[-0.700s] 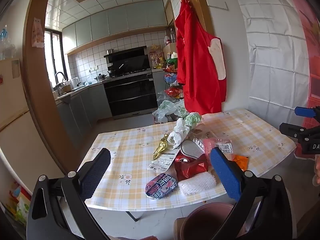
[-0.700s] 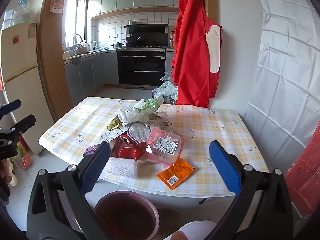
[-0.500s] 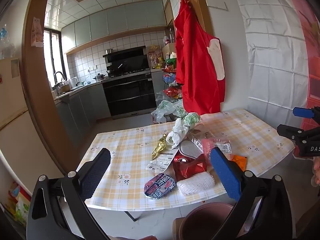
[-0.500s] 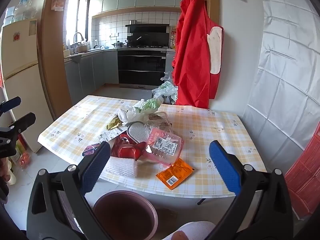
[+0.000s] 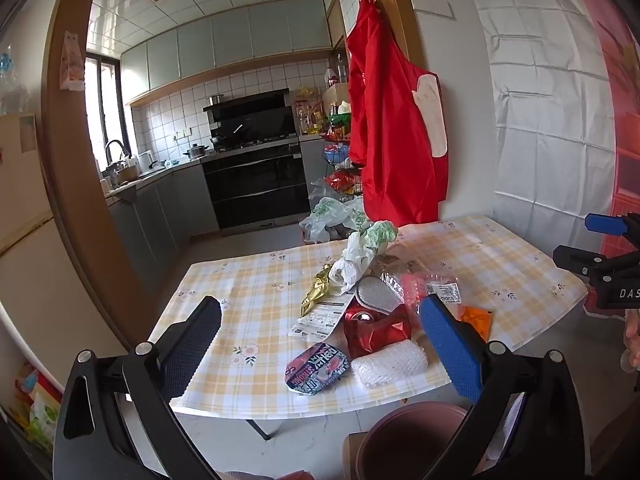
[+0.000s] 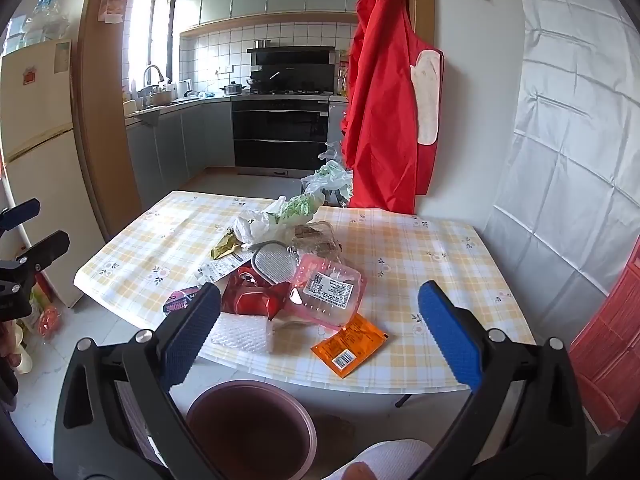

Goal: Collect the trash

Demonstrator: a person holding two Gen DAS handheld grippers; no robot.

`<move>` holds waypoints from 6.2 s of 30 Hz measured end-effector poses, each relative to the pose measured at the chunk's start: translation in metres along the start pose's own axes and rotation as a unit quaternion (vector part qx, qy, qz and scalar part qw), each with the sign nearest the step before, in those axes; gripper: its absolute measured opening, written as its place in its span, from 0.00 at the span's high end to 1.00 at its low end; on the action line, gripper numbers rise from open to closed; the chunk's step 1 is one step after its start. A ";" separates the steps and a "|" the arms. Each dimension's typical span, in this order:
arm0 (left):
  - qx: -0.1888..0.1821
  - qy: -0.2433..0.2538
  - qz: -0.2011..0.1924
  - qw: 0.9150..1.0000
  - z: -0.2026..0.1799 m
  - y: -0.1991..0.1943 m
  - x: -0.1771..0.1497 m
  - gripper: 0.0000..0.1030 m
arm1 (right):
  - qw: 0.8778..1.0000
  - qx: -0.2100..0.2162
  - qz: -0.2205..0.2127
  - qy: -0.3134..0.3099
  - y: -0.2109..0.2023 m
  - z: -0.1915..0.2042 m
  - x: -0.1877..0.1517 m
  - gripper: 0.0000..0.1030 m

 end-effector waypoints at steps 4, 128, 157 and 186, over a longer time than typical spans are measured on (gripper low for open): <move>0.000 -0.001 0.003 1.000 -0.001 0.000 0.000 0.05 | 1.000 -0.001 0.001 0.001 0.002 -0.001 0.000 0.05; -0.034 -0.135 0.165 0.976 -0.002 0.175 -0.190 0.05 | 0.972 -0.131 0.161 0.110 0.306 -0.097 -0.172 0.06; -0.124 -0.147 0.185 0.964 -0.067 0.201 -0.182 0.08 | 0.983 -0.021 0.104 0.147 0.255 -0.107 -0.179 0.43; -0.187 -0.300 0.187 0.917 -0.096 0.229 -0.164 0.74 | 0.976 -0.046 0.046 0.207 0.242 -0.137 -0.169 0.43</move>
Point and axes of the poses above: each gripper's, at about its wrist camera, not at the fingertips, and y roughly the way its jaws point, z to its left, x to its top, the point moved 9 cm from there along y, roughly the way its jaws point, and after that the axes turned 10 degrees about y, right-handed, at the moved point
